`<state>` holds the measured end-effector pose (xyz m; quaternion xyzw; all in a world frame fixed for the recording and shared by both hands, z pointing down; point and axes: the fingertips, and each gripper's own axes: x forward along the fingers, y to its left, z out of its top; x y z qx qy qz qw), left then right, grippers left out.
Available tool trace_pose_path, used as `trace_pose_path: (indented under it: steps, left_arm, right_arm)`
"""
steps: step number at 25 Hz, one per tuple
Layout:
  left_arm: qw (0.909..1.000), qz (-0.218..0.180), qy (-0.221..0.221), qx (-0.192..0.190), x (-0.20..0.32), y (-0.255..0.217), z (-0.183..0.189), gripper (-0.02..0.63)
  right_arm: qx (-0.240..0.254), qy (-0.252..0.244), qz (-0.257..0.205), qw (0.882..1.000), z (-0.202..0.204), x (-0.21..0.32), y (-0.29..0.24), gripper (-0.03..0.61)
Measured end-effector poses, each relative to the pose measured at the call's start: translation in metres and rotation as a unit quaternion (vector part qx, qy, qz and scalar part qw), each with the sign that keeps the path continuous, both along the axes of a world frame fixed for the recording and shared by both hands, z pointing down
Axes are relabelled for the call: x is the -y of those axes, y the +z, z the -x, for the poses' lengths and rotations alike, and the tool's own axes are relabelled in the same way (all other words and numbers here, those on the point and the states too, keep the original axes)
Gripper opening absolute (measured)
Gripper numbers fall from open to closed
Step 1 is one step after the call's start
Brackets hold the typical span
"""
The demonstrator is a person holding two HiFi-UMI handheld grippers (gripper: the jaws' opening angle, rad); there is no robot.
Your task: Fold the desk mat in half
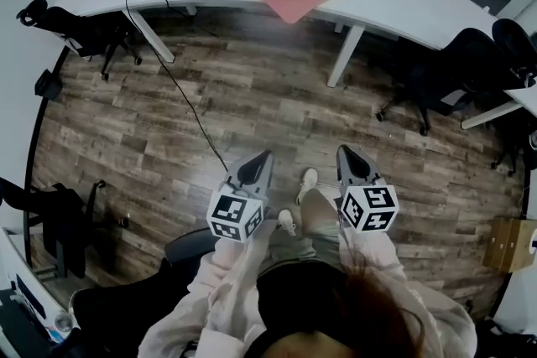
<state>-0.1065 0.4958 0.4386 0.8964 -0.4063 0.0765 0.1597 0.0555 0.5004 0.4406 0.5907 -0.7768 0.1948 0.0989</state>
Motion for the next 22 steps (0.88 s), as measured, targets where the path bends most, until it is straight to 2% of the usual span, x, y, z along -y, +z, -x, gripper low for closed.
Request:
trace_pose_path:
  steps: [7, 22]
  left_arm:
    - [0.9996, 0.012, -0.024, -0.003, 0.056, 0.010, 0.007, 0.026]
    - [0.9971, 0.008, -0.076, -0.001, 0.242, -0.010, -0.033, 0.026]
  right_arm:
    - [-0.003, -0.008, -0.002, 1.000, -0.005, 0.062, 0.000, 0.012]
    - [-0.001, -0.056, -0.007, 0.998, -0.053, 0.262, -0.010, 0.012]
